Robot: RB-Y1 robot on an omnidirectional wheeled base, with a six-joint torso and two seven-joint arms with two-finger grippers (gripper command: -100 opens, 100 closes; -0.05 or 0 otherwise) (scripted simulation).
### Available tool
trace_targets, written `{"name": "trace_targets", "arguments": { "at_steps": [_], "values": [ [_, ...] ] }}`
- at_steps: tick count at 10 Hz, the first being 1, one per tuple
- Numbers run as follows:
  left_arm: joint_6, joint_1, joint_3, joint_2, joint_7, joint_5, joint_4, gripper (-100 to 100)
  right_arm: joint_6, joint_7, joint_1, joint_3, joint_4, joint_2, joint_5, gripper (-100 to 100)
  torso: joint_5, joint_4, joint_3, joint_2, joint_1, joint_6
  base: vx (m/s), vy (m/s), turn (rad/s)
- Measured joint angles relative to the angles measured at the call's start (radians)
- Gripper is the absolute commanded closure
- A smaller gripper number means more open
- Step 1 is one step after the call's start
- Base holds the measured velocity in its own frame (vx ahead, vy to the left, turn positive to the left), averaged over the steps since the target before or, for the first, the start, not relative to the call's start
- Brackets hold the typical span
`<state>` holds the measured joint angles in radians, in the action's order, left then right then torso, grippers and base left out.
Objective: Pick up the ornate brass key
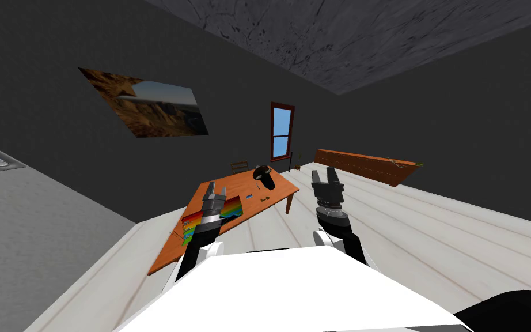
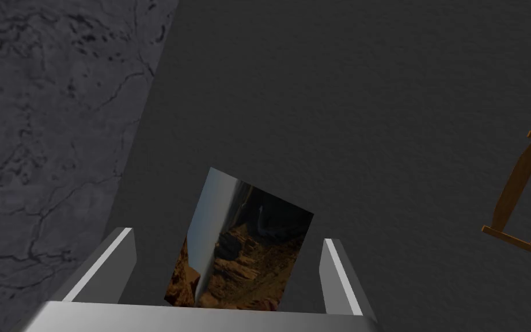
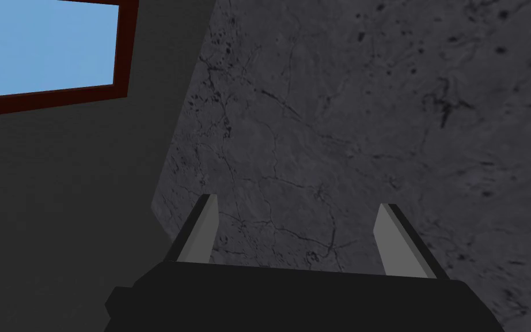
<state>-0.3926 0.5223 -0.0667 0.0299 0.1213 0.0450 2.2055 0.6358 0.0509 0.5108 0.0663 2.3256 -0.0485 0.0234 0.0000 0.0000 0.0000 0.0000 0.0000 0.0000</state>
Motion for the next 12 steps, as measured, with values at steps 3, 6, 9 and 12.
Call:
{"name": "trace_targets", "arguments": {
  "at_steps": [3,6,9,12],
  "values": [
    [0.064,-0.032,0.018,0.067,0.03,0.007,-0.039,-100,0.0,0.0,0.0,0.0,0.0,0.0,0.0,0,0.0,0.0,0.0,0.0,-0.001,0.0,-0.002,-0.023,-0.094],
    [0.123,-0.054,0.029,0.102,0.066,0.011,-0.084,-100,0.0,0.0,0.0,0.0,0.0,0.0,0.0,0,0.0,0.0,0.0,0.0,-0.001,0.0,-0.003,-0.018,-0.078],
    [0.214,-0.094,0.048,0.128,0.112,0.016,-0.133,-100,0.0,0.0,0.0,0.0,0.0,0.0,0.0,0,0.0,0.0,0.0,0.0,-0.001,0.0,-0.001,-0.018,-0.11],
    [0.294,-0.141,0.065,0.137,0.153,0.016,-0.192,-100,0.0,0.0,0.0,0.0,0.0,0.0,0.0,0,0.0,0.0,0.0,0.0,-0.001,0.0,0.003,-0.016,-0.111]
  ]
}}
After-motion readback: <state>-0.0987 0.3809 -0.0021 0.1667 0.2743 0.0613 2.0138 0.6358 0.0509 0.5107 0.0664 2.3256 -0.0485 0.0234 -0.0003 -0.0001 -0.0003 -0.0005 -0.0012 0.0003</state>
